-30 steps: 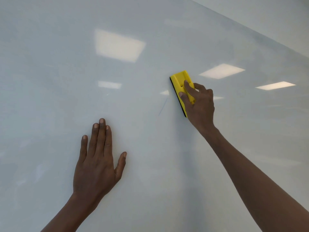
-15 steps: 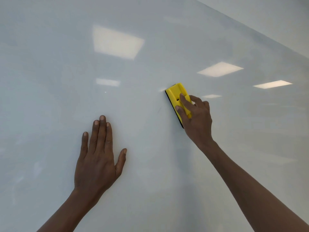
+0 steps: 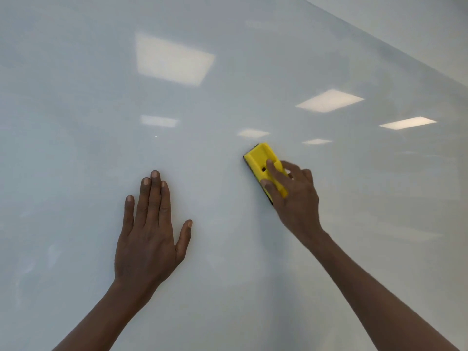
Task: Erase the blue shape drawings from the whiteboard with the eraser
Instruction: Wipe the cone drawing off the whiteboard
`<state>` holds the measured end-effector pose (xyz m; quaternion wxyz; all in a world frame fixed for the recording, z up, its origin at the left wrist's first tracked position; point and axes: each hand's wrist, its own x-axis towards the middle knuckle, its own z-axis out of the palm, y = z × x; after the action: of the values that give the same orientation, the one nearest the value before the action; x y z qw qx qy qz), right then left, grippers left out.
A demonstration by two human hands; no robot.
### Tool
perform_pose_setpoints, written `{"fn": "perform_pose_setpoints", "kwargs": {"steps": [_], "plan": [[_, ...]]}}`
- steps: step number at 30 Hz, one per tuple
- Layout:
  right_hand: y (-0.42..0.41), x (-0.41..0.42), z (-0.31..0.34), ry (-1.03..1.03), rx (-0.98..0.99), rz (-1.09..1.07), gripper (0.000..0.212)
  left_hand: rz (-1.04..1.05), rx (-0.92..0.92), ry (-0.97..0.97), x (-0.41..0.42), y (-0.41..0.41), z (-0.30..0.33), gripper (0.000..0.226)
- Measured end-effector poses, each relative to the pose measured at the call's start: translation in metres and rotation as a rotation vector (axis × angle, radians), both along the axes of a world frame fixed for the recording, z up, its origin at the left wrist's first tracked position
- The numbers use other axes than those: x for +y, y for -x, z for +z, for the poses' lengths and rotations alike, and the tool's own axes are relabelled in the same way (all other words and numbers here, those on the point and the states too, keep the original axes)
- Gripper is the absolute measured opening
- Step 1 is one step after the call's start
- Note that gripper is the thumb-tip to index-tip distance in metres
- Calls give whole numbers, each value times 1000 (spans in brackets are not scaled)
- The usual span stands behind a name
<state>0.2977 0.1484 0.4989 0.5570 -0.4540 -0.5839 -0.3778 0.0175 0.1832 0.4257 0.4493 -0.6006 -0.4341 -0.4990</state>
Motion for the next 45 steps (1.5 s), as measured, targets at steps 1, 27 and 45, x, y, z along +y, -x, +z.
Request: {"fn": "perform_pose_setpoints", "kwargs": {"steps": [1, 27, 45], "plan": [[1, 1, 9, 5, 48, 9, 37, -2, 2, -2, 0, 0, 0, 81], [85, -30, -183, 176, -42, 83, 45, -144, 88, 232, -31, 25, -120, 66], [117, -114, -336, 588, 108, 79, 66, -280, 106, 540, -111, 44, -268, 64]]}}
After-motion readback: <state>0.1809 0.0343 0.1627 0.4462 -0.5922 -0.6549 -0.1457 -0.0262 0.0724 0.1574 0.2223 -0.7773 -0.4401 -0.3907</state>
